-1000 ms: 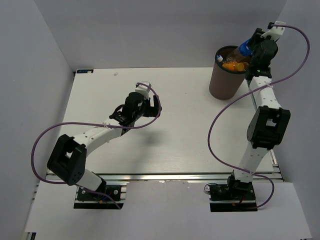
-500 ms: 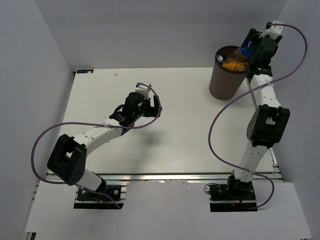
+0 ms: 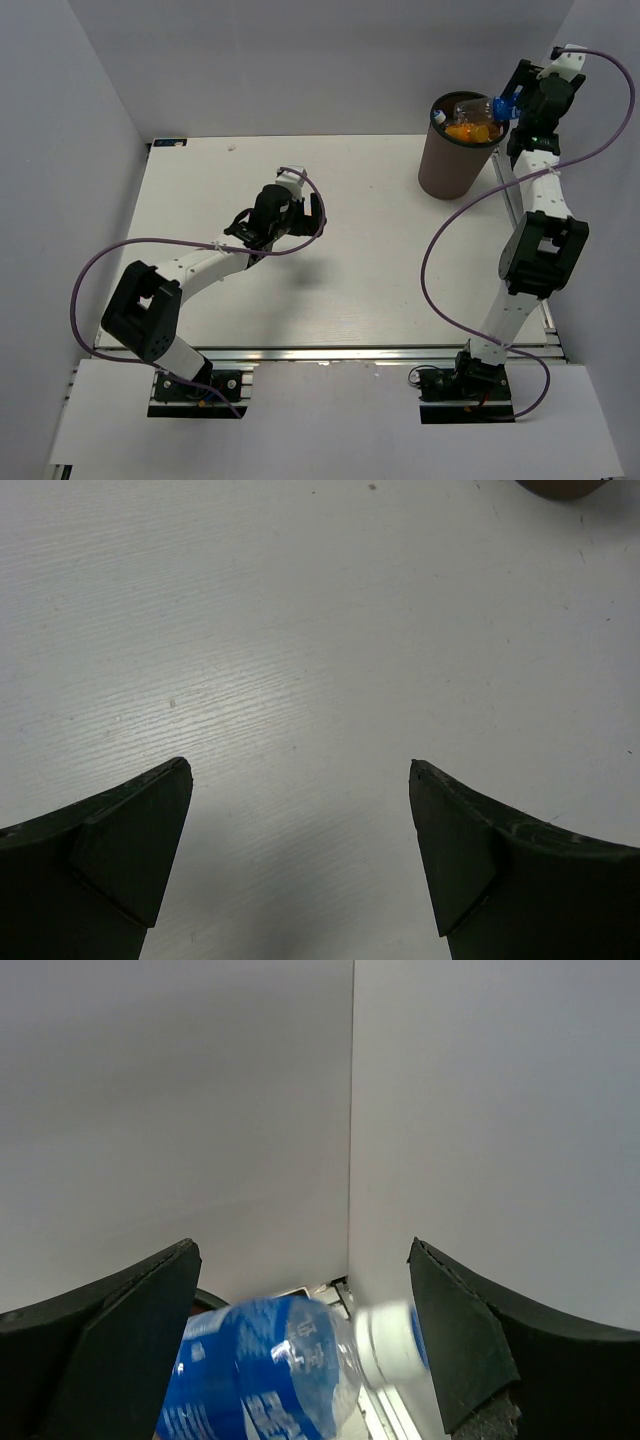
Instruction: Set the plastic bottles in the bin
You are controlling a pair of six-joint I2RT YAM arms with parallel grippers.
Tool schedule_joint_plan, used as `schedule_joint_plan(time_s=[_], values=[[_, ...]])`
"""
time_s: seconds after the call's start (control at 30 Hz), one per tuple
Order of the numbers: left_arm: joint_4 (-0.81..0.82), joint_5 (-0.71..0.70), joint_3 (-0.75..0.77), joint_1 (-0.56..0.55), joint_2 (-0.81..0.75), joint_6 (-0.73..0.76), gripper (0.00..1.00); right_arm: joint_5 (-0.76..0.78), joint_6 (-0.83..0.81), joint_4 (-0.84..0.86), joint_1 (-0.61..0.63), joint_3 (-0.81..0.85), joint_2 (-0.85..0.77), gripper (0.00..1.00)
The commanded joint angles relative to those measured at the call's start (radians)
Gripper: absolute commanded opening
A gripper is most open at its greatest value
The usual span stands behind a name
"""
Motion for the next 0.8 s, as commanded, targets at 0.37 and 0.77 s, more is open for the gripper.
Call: schedule_joint_plan(time_s=[0.37,0.77], values=[[0.011,0.003,0.037,0.003,-0.013,0.001,0.98,-0.160,0.003,-0.038,-0.015,-0.014,-0.088,0.89],[-0.058,-0.188,0.084,0.070,-0.061,-0.099,0.98,-0.163,0.030,-0.236,-0.015,0.032,-0.221,0.89]])
